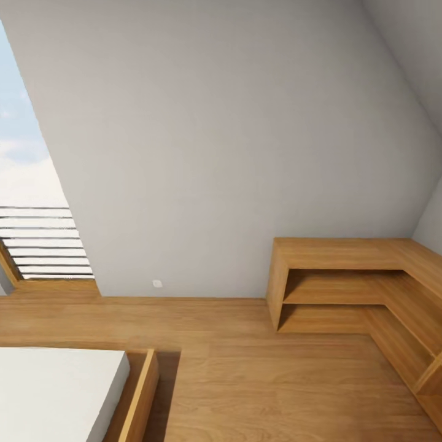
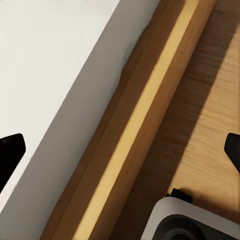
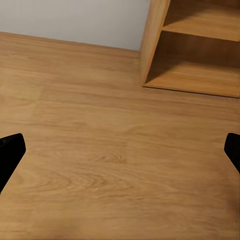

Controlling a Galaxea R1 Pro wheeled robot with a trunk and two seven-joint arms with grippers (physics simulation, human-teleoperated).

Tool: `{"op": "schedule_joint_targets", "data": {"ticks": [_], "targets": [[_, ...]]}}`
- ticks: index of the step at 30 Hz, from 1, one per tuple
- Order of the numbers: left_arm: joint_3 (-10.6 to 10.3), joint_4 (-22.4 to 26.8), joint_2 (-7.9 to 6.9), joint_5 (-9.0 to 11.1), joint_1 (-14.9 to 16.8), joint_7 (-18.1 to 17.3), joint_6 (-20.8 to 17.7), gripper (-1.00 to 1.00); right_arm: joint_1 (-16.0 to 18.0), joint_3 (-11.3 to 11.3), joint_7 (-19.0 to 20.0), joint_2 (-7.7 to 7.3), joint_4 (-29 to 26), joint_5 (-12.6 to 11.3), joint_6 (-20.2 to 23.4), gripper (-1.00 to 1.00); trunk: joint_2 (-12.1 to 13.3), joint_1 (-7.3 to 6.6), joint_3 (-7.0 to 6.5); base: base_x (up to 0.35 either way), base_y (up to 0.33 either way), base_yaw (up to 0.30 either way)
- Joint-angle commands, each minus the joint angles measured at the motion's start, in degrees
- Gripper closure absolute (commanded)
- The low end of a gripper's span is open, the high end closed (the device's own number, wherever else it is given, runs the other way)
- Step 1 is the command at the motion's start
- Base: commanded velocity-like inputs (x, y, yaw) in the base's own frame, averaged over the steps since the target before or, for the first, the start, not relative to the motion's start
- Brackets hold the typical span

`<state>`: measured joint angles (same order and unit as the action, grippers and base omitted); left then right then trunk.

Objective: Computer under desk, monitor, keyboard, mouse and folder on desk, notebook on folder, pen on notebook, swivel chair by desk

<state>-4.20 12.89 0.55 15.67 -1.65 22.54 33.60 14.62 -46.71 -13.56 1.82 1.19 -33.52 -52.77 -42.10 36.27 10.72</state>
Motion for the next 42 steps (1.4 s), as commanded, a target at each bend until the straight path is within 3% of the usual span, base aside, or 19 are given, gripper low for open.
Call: {"op": "schedule_joint_targets", "data": {"ticks": [1, 42], "targets": [[-0.5, 0.1, -0.02, 0.4, 0.0, 0.3, 0.1, -1.00, 0.1, -0.5, -0.3, 0.04, 0.1, -0.1, -0.1, -1.00, -0.1, 0.04, 0.07, 0.311, 0.006, -0.022], [-0.5, 0.1, -0.02, 0.4, 0.0, 0.3, 0.1, -1.00, 0.1, -0.5, -0.3, 0.03, 0.1, -0.1, -0.2, -1.00, -0.1, 0.04, 0.07, 0.300, 0.001, -0.236]]}}
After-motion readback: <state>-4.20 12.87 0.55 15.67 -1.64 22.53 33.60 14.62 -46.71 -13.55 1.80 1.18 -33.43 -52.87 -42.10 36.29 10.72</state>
